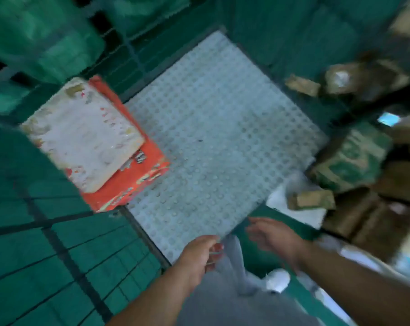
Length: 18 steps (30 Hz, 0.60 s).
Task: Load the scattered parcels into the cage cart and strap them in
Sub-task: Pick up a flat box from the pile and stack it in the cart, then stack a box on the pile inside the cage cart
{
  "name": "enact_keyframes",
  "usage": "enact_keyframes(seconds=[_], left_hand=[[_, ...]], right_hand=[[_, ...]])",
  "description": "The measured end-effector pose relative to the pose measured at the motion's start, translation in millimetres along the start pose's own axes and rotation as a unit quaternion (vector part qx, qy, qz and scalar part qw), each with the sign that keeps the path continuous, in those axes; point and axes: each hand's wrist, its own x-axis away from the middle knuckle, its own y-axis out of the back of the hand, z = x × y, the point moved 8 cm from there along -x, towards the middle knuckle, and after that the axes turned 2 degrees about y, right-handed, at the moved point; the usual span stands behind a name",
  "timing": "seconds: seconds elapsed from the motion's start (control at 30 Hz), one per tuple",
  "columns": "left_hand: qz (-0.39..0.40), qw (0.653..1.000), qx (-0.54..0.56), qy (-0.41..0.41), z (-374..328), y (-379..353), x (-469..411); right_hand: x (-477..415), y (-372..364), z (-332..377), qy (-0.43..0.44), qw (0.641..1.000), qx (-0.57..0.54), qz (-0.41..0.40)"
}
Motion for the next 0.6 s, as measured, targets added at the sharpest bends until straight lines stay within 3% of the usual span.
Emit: enact_keyframes(seconds=[0.2, 0.33, 0.6], left_hand=[[0.038, 0.973, -0.217, -0.071, -4, -138, 42], [0.036, 0.935, -0.332, -0.121, 15, -229, 60], [0.097, 0.842, -0.515, -0.131, 175, -415, 92]], right_hand=[[58, 166, -88, 0.062, 0.969, -0.212, -0.112], [98, 222, -185, 0.068, 0.936, -0.31, -0.156], [176, 286, -421, 0.039, 0.858, -0.473, -0.198]])
